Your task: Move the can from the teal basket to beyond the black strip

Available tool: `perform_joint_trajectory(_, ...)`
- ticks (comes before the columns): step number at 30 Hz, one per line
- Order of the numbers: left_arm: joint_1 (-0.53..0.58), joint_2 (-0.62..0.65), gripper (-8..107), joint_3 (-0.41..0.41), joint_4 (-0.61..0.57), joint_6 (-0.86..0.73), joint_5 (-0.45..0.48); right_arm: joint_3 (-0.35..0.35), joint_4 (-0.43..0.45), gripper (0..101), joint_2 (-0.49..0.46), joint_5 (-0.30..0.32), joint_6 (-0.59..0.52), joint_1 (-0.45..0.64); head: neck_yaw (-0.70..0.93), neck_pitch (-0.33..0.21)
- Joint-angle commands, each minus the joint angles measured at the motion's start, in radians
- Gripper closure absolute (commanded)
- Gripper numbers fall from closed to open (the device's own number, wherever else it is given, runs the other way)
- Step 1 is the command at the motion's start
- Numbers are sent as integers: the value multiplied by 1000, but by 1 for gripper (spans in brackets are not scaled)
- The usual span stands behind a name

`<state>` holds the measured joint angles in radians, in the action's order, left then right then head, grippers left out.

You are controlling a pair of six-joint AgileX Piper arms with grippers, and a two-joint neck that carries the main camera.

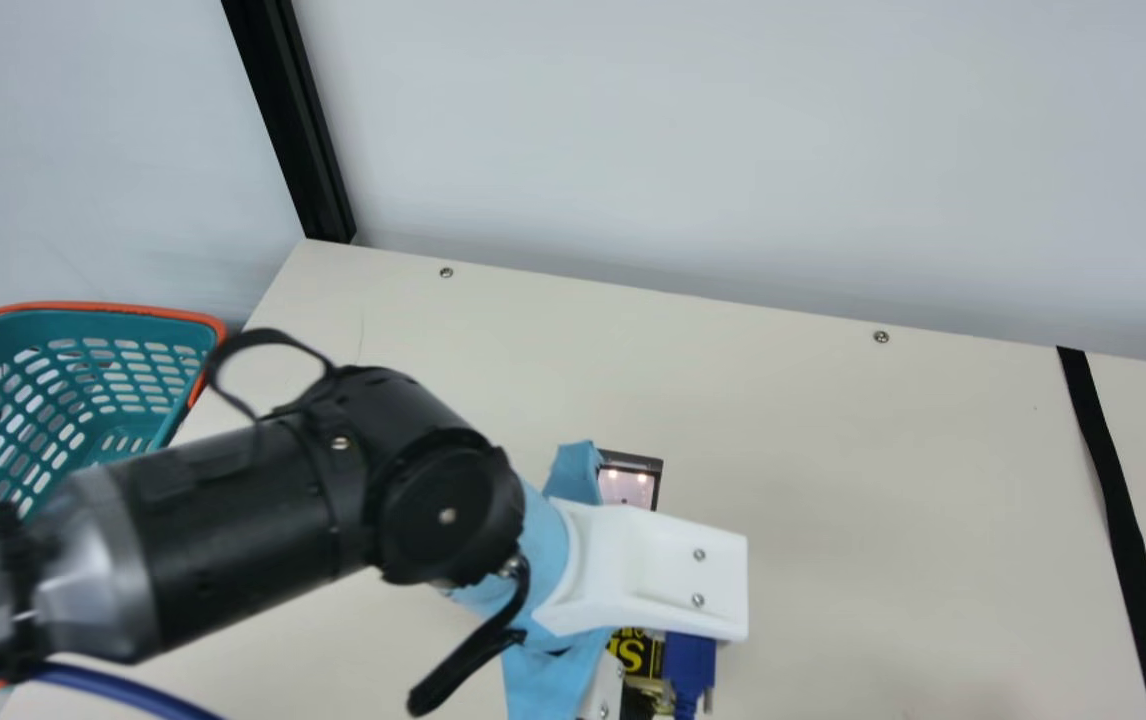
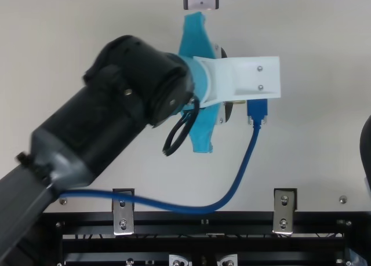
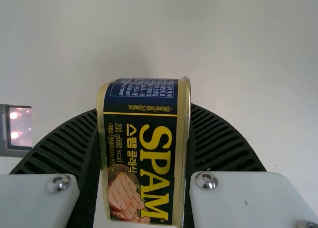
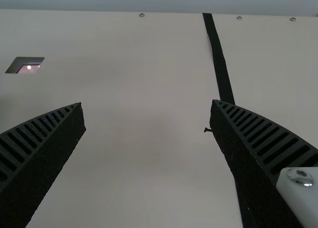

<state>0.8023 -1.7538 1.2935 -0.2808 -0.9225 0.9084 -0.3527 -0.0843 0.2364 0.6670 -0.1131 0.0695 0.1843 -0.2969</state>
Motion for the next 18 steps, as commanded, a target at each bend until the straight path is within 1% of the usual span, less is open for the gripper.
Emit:
perform_joint_trajectory(1,5,-34,89,13,10,0,5,0,0,0,0,0,0,0,-4,-3)
perform_joint_trajectory(5,16,-81,89,31,36,6,0,0,0,0,0,0,0,0,-4,-3)
perform_joint_trajectory(9,22,-116,89,40,65,18,-30,0,0,0,0,0,0,0,-4,-3)
perform_joint_trajectory(10,24,-122,55,40,73,21,-40,0,0,0,0,0,0,0,-4,-3)
perform_joint_trajectory(11,25,-128,28,40,79,23,-49,0,0,0,0,0,0,0,-4,-3)
perform_joint_trajectory(12,27,-132,9,40,83,26,-57,0,0,0,0,0,0,0,-4,-3)
perform_joint_trajectory(16,35,-131,9,36,68,23,-76,0,0,0,0,0,0,0,-4,-3)
perform_joint_trajectory(18,35,-114,9,30,44,18,-90,0,0,0,0,0,0,0,-4,-3)
